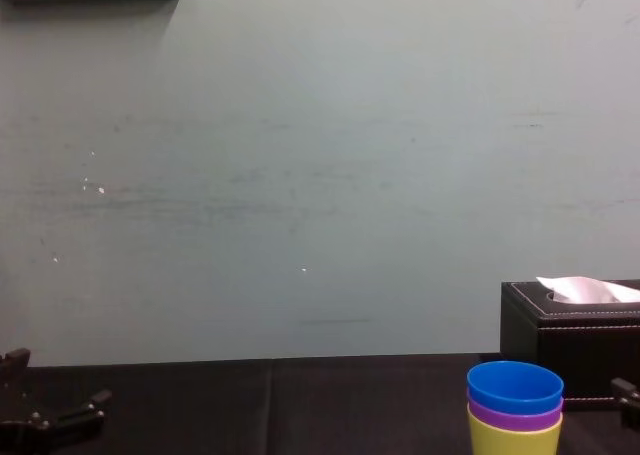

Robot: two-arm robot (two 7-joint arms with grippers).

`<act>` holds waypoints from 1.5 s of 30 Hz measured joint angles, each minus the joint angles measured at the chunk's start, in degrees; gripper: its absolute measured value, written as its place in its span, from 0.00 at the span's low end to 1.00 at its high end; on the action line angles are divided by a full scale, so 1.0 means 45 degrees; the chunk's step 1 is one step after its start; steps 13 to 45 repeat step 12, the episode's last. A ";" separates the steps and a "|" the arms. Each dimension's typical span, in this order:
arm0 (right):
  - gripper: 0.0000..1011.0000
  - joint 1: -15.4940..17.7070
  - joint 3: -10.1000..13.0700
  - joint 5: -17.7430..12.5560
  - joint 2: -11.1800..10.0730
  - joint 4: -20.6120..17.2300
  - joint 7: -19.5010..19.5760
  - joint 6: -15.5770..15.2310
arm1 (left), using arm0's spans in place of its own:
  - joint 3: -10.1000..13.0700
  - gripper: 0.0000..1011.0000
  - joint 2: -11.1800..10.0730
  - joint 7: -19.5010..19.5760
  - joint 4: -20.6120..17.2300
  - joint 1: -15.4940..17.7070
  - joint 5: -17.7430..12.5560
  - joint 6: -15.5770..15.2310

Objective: Stack the three plastic cups sequentially using one hand.

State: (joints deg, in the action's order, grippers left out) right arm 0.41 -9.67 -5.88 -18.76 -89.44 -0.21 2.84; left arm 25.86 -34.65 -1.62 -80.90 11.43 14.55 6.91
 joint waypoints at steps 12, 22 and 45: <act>0.99 0.0001 0.0000 0.0000 0.0000 0.0000 0.0000 0.0000 | 0.0000 1.00 0.0000 0.0000 0.0000 0.0000 0.0000 0.0000; 0.99 0.0001 0.0000 0.0000 0.0000 0.0000 0.0000 0.0000 | 0.0000 1.00 0.0000 0.0000 0.0000 0.0000 0.0000 0.0000; 0.99 0.0001 0.0000 0.0000 0.0000 0.0000 0.0000 0.0000 | 0.0000 1.00 0.0000 0.0000 0.0000 0.0000 0.0000 0.0000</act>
